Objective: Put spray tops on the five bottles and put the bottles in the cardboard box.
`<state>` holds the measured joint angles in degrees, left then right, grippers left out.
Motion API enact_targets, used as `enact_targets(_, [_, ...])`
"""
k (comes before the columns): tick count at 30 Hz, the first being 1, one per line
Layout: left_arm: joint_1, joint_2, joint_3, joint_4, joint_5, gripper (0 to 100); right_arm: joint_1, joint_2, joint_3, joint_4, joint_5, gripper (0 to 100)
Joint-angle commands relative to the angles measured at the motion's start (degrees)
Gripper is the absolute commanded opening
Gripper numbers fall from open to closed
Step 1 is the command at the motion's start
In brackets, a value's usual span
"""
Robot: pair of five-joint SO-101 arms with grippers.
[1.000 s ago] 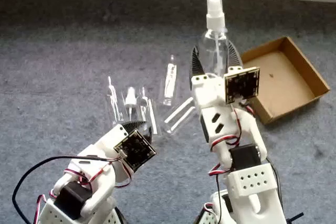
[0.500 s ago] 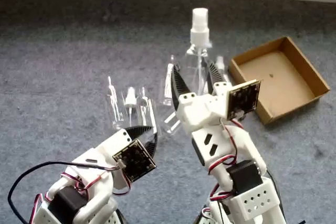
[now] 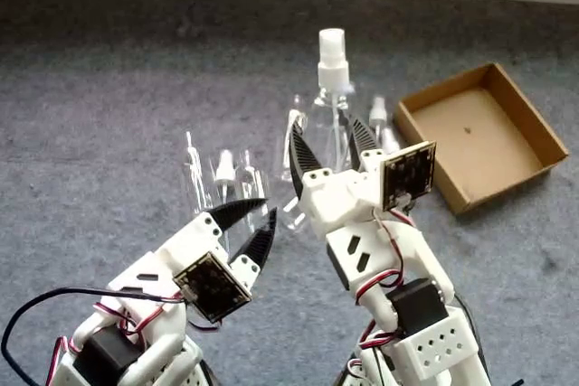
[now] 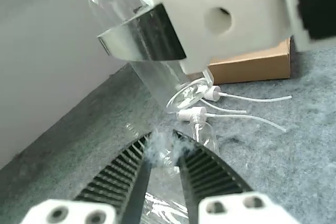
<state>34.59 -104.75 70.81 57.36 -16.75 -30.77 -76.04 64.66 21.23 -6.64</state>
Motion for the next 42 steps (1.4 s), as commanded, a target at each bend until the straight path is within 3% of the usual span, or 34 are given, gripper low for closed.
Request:
enact_targets(1, [5.32, -0.13, 1.63, -3.87, 0.7, 0, -0.75, -1.01, -1.1, -0.48, -0.53, 19.9])
enact_targets(8, [14.64, -0.13, 4.88, -13.27, 0.79, 0, -0.57, -1.1, -1.19, -0.31, -0.53, 19.9])
enact_targets(19, [10.33, -0.13, 21.93, -39.65, 0.79, 0, -0.84, -1.1, -1.27, -0.13, -0.53, 19.9])
enact_targets(29, [4.62, -0.13, 24.57, -42.81, 0.79, 0, -0.84, -1.1, -1.1, -0.13, -0.53, 19.9])
enact_targets(42, [4.79, 0.04, 26.33, -44.48, 0.88, 0, -0.92, -1.1, -1.27, -0.13, -0.35, 19.9])
